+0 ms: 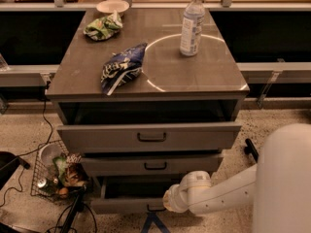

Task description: Open bottom drawer

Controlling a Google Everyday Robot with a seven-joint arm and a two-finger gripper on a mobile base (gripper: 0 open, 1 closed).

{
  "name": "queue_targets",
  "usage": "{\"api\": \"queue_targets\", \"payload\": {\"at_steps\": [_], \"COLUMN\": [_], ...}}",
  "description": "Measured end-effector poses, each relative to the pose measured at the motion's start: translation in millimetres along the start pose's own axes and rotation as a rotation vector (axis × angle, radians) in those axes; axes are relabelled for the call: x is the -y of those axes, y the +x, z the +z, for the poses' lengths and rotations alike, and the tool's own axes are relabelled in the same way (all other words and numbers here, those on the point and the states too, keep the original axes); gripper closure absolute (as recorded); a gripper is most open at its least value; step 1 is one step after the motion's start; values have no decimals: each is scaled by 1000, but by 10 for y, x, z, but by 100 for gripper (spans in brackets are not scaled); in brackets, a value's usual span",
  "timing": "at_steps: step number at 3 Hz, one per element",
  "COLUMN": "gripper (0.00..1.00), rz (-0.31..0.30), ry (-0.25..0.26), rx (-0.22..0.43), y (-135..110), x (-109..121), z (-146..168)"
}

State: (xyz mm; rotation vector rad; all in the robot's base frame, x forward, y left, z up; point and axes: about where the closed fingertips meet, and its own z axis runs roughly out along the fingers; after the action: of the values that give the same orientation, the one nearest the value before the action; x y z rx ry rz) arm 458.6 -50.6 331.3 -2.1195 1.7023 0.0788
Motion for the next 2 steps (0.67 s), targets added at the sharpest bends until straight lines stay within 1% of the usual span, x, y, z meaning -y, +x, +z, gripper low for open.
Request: {"api": "queue_targets", "payload": {"at_steps": [1,2], "gripper": [100,100], "rz": [12,29], "ry": [39,63], "rx": [-2,-101], "y": [-54,44], "x": [87,165], "z": [-194,-165]}}
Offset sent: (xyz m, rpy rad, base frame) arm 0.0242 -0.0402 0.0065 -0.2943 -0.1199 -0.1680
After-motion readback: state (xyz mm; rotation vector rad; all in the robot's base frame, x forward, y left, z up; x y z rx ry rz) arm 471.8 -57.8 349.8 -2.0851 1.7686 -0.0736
